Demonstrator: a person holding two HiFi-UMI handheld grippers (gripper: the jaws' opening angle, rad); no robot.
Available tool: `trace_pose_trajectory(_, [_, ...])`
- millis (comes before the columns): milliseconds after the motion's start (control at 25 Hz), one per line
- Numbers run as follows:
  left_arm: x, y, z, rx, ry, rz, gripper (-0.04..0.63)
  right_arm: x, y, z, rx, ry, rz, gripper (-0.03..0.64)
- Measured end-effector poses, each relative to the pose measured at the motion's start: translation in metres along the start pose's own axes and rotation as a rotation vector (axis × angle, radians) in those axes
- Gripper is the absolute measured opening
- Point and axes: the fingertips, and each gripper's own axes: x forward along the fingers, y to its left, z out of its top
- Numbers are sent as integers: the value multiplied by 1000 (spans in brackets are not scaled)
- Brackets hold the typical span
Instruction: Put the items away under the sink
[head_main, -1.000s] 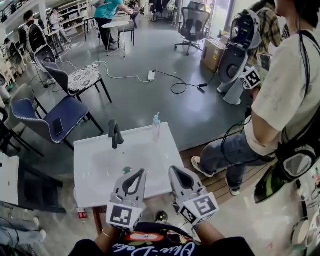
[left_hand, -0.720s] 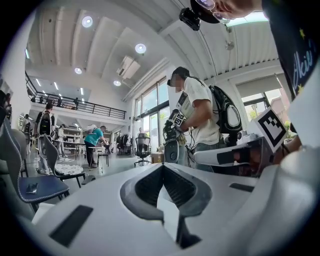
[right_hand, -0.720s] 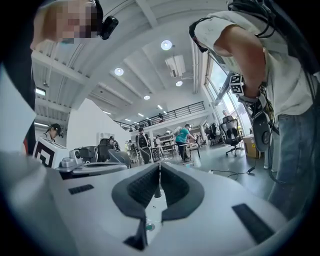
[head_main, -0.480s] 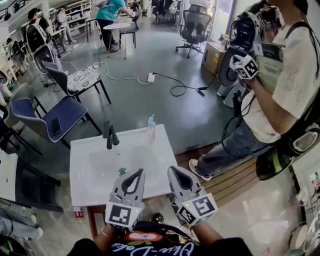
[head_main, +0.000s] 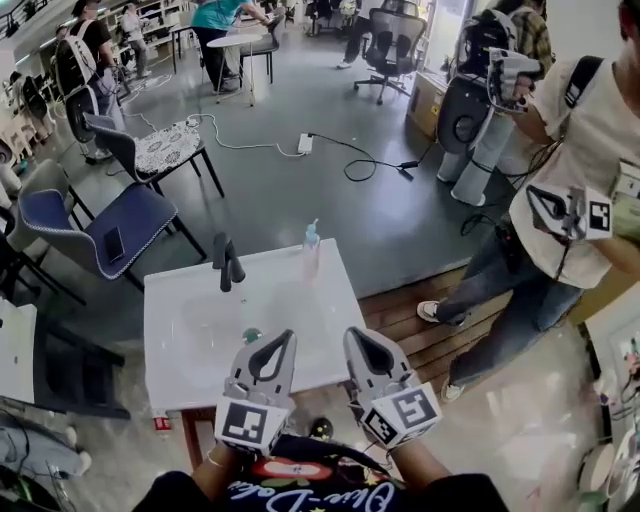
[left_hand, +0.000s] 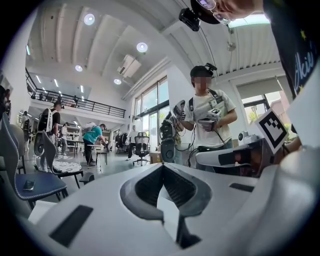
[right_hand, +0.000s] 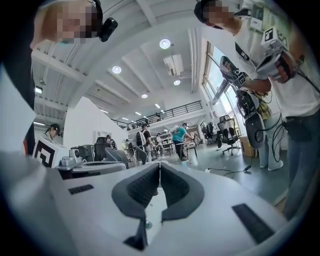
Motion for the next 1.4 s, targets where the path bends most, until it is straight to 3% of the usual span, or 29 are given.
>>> trace_pose_trajectory(880, [27,57,2,19,24,-138,8,57,9,-7,29,-4,-118,8])
trace_pose_trajectory(1400, [39,79,0,-3,19,-161,8,83,8,-11,5,21,-143,9])
